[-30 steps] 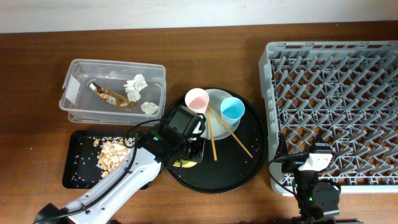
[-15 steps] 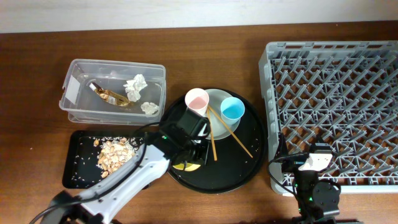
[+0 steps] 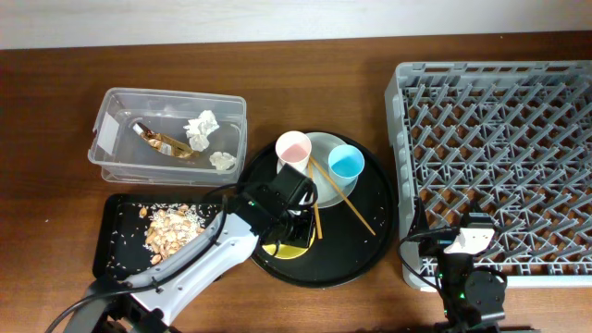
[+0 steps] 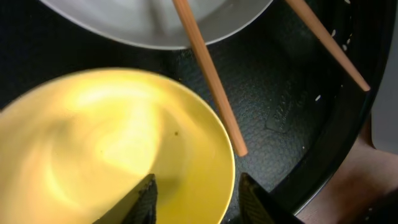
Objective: Sort waste into correct bins and load items into the dishwasher rack
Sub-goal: 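Carry the empty yellow bowl right and set it on the round tray, then reach the left gripper to the pink cup on the white plate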
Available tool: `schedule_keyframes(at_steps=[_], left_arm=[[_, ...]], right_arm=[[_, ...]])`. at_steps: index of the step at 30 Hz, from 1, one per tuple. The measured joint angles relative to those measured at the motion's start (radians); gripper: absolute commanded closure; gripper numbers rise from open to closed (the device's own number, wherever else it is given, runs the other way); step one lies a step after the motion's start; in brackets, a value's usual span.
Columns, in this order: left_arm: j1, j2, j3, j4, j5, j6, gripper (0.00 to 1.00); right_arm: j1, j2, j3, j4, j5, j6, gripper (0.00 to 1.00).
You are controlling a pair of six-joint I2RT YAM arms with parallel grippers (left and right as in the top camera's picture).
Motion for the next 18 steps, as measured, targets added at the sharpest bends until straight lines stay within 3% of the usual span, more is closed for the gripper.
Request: schedule_keyframes(at_steps=[11, 18], left_arm=[[0.003, -0.178, 0.152, -0.055, -0.081, 0.024, 0.55], [0.133, -0.177, 0.152, 0.085, -0.175, 0.026, 0.48]], right_arm=[[0.000, 0.000, 0.000, 0.001, 0.004, 0.000, 0.02], [0.000, 0.000, 0.000, 0.002, 0.015, 0.000, 0.02]])
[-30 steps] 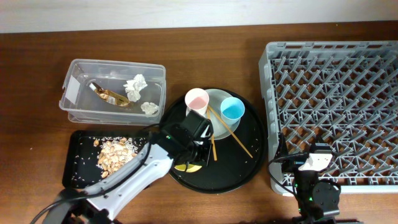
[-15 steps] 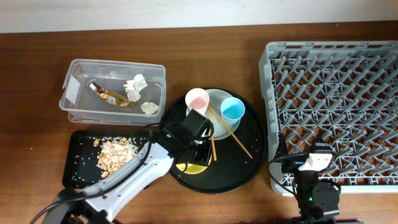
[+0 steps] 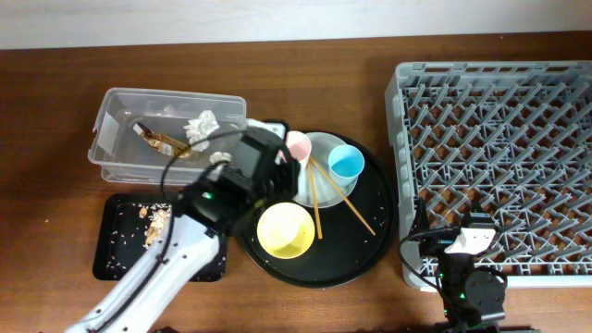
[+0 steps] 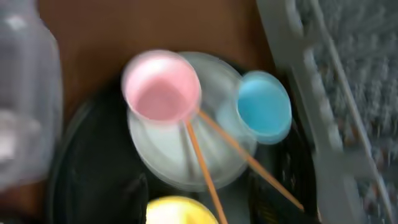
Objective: Sort waste into correct bins and load items into the dishwasher rack
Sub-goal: 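Reach the left gripper to the pink cup on the white plate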
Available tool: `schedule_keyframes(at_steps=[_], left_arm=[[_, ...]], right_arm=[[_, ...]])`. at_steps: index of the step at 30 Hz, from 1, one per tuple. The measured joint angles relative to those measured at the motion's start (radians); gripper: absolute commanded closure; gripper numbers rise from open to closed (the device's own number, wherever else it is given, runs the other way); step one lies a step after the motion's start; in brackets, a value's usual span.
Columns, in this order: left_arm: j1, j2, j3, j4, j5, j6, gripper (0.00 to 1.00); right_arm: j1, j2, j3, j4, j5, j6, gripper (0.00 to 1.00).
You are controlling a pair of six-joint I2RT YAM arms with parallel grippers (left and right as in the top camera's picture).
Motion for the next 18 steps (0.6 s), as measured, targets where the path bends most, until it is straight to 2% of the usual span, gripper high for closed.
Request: schedule_keyframes(at_steps=[4, 8, 18], left_arm=[[0.058, 0.019, 0.000, 0.112, -0.012, 0.000, 0.48], [0.060, 0.087, 0.002, 0.191, -0.015, 0.000, 0.48], [0.060, 0.306, 0.002, 0.205, -0.064, -0.004, 0.48]], right_arm=[[0.000, 0.000, 0.000, 0.000, 0.003, 0.000, 0.02], [0.000, 0.000, 0.000, 0.000, 0.003, 0.000, 0.02], [0.000, 0.000, 0.000, 0.000, 0.003, 0.000, 0.02]])
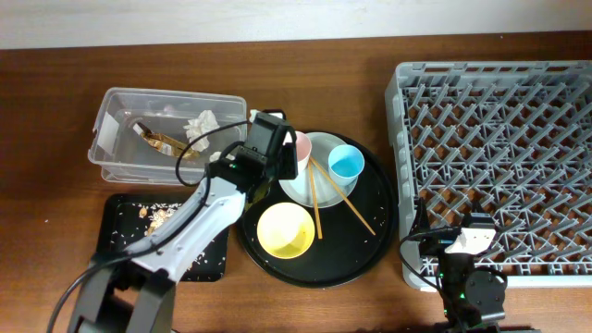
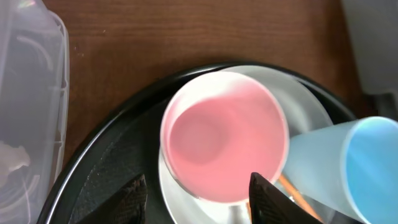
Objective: Sort waste into correct bins and load items into the dishwasher rack
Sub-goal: 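Reach the left gripper to the pink cup on the white plate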
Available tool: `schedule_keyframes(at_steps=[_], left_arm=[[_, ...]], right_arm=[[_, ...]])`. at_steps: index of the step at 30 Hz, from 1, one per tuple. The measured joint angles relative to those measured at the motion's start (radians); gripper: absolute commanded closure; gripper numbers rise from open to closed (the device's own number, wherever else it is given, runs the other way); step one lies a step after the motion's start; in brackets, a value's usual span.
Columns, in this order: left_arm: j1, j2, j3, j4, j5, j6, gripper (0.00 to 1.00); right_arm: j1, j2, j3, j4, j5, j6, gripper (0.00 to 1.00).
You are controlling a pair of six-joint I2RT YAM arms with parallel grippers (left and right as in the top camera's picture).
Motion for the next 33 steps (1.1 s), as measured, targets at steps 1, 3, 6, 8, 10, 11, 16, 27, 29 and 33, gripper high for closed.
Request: schedule_keyframes(at_steps=[1, 3, 6, 8, 10, 11, 16, 27, 29, 33], left_arm=[[0.000, 0.006, 0.000, 0.001, -0.001, 0.000, 0.48], [0.000, 0.019, 0.000, 0.003, -0.004, 0.000, 0.48], [0.000, 0.040, 0.000, 0.020, -0.007, 0.000, 0.48], [0.000, 0.055, 0.000, 0.040, -0.008, 0.000, 0.48], [0.000, 0.067, 0.000, 0.060, -0.018, 0.000, 0.48], [0.000, 0.070, 0.000, 0.069, -0.024, 0.000, 0.48], [0.000, 0.071, 0.000, 0.083, -0.045, -0.004, 0.49], [0.000, 0.071, 0.000, 0.060, -0.049, -0.015, 0.77], [0.000, 0.071, 0.000, 0.034, -0.049, -0.015, 0.78], [0.000, 0.071, 0.000, 0.010, -0.049, -0.015, 0.77]], right_arm=[[0.000, 0.000, 0.000, 0.000, 0.000, 0.000, 0.02], [0.000, 0.000, 0.000, 0.000, 0.000, -0.001, 0.02], [0.000, 0.000, 0.000, 0.000, 0.000, 0.000, 0.02], [0.000, 0.000, 0.000, 0.000, 0.000, 0.000, 0.02], [0.000, 0.000, 0.000, 0.000, 0.000, -0.001, 0.02], [0.000, 0.000, 0.000, 0.000, 0.000, 0.000, 0.02], [0.000, 0.000, 0.000, 0.000, 0.000, -0.001, 0.02], [0.000, 0.000, 0.000, 0.000, 0.000, 0.000, 0.02], [0.000, 0.000, 0.000, 0.000, 0.000, 0.000, 0.02], [0.000, 0.000, 0.000, 0.000, 0.000, 0.000, 0.02]])
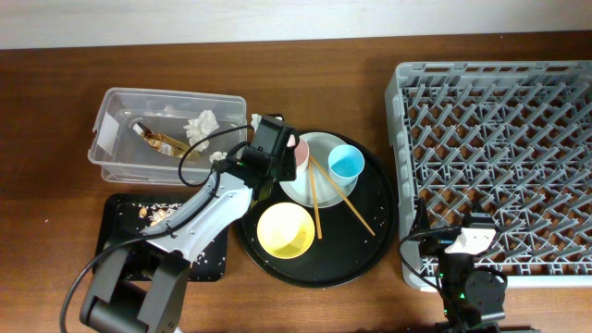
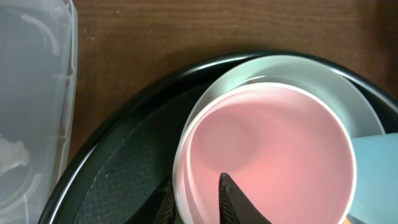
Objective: Sort waste into correct bins and load items into the dishwasher rack
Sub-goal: 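Reach the left gripper to the pink cup on the white plate, then grasp the pink cup with the left gripper and lift it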
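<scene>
On the round black tray (image 1: pixel 370 250) a pale plate (image 1: pixel 324 146) carries a pink cup (image 2: pixel 267 149) and a blue cup (image 1: pixel 347 163). Two chopsticks (image 1: pixel 344 196) lie across the plate, and a yellow bowl (image 1: pixel 285 230) sits in front of it. My left gripper (image 2: pixel 196 186) straddles the pink cup's near rim, one finger inside, one outside, shut on the wall. In the overhead view the left gripper (image 1: pixel 276 153) covers most of that cup. My right arm (image 1: pixel 467 254) rests low by the grey dishwasher rack (image 1: pixel 499 157); its fingers are not discernible.
A clear plastic bin (image 1: pixel 111 157) holding wrappers and crumpled tissue stands left of the black tray. A black rectangular tray (image 1: pixel 120 254) with food scraps lies in front of the bin. The rack fills the right side of the table.
My left gripper was open just above the pink cup. Now it is lower, its fingers closed on the cup's near rim. The right arm has not moved.
My left gripper was open over the yellow bowl. Then it was high above the plate with both cups in sight, then close over the pink cup, still open. Now it grips the pink cup's rim on the plate.
</scene>
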Available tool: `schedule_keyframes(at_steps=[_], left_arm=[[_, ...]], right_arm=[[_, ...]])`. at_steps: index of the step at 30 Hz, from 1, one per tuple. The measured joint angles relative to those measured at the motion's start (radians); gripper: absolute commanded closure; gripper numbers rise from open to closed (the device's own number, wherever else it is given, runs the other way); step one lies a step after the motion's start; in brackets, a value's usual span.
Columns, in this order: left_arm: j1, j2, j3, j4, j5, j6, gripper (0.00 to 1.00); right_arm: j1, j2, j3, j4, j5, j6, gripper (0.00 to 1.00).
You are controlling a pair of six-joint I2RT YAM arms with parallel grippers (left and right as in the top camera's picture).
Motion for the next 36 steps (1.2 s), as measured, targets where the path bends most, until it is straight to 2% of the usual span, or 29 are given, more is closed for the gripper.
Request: schedule_keyframes(at_steps=[7, 18, 26, 32, 34, 36], left_arm=[[0.000, 0.000, 0.000, -0.007, 0.000, 0.000, 0.79], [0.000, 0.000, 0.000, -0.008, 0.000, 0.000, 1.00], [0.000, -0.012, 0.000, -0.011, 0.000, 0.000, 0.99], [0.002, -0.133, 0.000, -0.050, 0.010, 0.000, 1.00], [0.012, -0.200, 0.000, -0.081, 0.059, 0.000, 1.00], [0.054, -0.261, 0.000, -0.119, 0.188, 0.000, 1.00]], right_arm=[[0.000, 0.000, 0.000, 0.000, 0.000, -0.001, 0.02], [0.000, 0.000, 0.000, 0.000, 0.000, 0.000, 0.02], [0.000, 0.000, 0.000, 0.000, 0.000, -0.001, 0.02], [0.000, 0.000, 0.000, 0.000, 0.000, -0.001, 0.02], [0.000, 0.000, 0.000, 0.000, 0.000, 0.000, 0.02], [0.000, 0.000, 0.000, 0.000, 0.000, -0.001, 0.02]])
